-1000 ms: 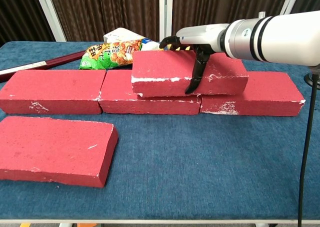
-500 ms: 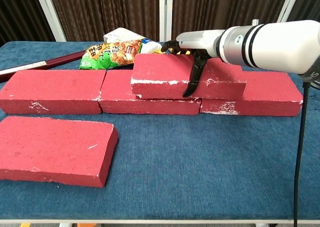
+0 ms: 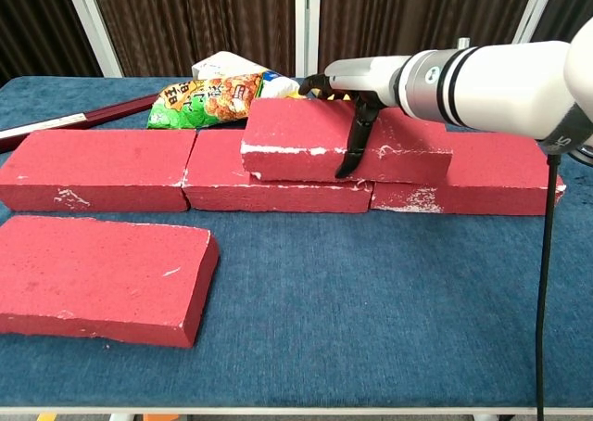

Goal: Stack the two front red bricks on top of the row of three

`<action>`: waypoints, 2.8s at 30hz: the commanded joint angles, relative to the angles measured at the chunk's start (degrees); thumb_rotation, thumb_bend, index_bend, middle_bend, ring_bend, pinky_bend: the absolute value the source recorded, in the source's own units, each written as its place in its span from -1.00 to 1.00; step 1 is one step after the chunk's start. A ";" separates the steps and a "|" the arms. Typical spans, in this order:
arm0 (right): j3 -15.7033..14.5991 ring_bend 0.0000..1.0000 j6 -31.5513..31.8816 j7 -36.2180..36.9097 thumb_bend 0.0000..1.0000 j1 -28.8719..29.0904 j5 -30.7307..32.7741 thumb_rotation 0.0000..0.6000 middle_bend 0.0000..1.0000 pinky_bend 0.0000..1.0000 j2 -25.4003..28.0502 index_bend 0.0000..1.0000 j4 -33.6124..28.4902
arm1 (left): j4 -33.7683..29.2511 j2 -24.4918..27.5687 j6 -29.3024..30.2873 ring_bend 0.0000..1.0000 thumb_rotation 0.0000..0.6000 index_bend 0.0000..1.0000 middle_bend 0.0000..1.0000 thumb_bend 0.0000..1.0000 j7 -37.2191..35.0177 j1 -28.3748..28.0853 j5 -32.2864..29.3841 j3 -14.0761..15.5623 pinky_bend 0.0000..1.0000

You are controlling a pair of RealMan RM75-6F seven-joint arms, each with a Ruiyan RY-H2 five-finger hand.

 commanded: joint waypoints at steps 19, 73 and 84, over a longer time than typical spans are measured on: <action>-0.35 -0.83 -0.99 -0.91 -1.00 1.22 1.70 1.00 -0.71 -0.87 -0.90 -1.00 1.41 | 0.99 -0.25 -0.15 -1.00 1.00 -0.97 -1.00 -1.00 -1.24 0.18 -0.39 -0.12 -1.00; -0.75 -1.00 12.85 23.01 -1.00 -22.15 -30.68 1.00 -1.00 -1.00 26.98 -1.00 -19.69 | -10.40 0.84 -6.09 -1.00 1.00 -0.98 -1.00 -1.00 5.87 -5.45 7.71 2.80 -1.00; -0.93 -1.00 14.30 35.86 -1.00 -30.29 -37.93 1.00 -1.00 -1.00 32.50 -1.00 -15.15 | -15.16 -3.19 -14.26 -1.00 1.00 -0.99 -1.00 -1.00 12.01 -10.53 8.61 3.83 -1.00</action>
